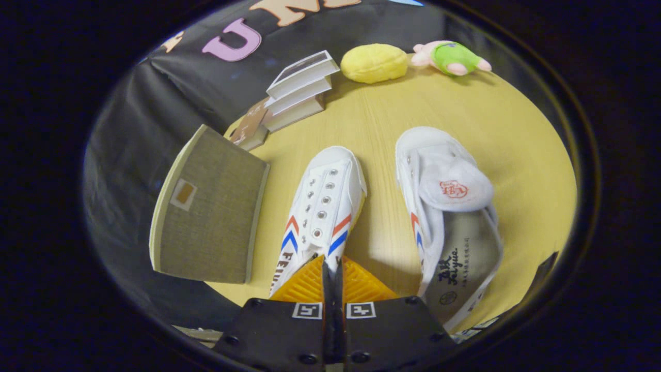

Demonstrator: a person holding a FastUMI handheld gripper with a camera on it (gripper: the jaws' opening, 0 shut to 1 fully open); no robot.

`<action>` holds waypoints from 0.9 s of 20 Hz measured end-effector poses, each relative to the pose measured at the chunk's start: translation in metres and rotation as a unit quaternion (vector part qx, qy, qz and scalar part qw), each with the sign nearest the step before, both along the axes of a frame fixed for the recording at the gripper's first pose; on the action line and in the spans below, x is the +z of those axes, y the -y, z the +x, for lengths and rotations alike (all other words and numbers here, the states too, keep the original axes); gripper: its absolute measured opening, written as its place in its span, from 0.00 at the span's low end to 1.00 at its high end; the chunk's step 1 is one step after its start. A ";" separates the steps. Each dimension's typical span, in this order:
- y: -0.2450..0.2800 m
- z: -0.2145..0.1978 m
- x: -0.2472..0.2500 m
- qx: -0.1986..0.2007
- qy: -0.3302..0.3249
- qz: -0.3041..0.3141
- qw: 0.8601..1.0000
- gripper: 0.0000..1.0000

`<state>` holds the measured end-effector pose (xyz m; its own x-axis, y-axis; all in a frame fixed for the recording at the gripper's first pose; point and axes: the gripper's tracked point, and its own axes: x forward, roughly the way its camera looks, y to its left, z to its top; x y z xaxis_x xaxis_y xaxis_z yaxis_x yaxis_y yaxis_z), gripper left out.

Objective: Open the storage box then place both shoes into the box .Put the left shoe in first, then the right shoe, with the right side of both shoes facing outward in a uniform manner.

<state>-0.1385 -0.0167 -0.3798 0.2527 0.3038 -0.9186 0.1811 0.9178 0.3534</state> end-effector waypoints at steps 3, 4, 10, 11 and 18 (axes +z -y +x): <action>-0.005 0.005 0.011 -0.020 0.010 0.019 1.000 0.03; -0.008 0.010 0.014 -0.028 0.015 0.025 0.999 0.03; -0.028 0.033 0.055 -0.047 0.041 0.053 0.997 0.03; -0.033 0.038 0.064 -0.045 0.047 0.058 0.996 0.03; -0.078 0.071 0.126 -0.028 0.097 0.076 0.992 0.03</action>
